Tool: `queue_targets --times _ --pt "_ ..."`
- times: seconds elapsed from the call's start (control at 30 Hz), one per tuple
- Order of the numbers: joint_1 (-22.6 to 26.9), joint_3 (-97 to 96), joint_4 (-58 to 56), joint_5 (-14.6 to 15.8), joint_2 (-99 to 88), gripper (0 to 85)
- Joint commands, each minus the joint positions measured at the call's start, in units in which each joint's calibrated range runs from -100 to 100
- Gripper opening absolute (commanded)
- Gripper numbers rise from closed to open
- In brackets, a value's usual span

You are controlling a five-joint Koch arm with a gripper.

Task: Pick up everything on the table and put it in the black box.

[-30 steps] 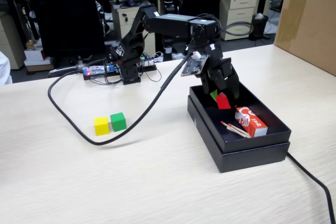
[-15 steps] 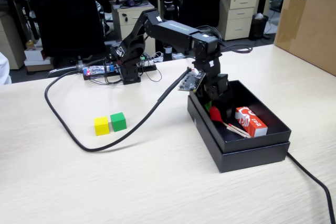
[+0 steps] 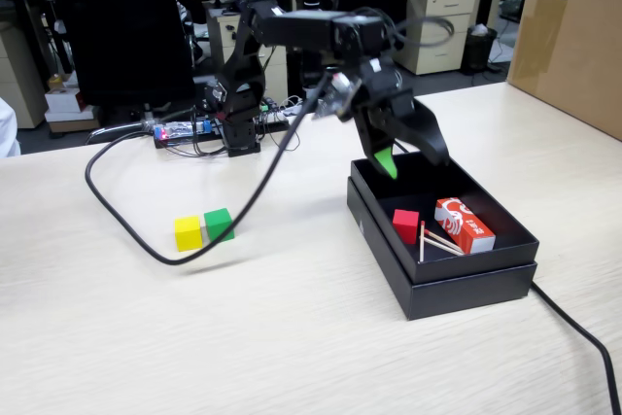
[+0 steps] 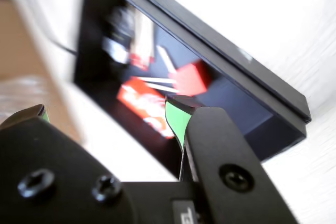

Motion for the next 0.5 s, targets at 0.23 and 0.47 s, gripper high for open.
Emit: queue_targets --times 0.23,0.47 --pt "-11.04 -23.74 0.51 -2.59 -33.6 45.3" --pt "-19.29 -46.5 0.68 -6.25 -42.32 48.1"
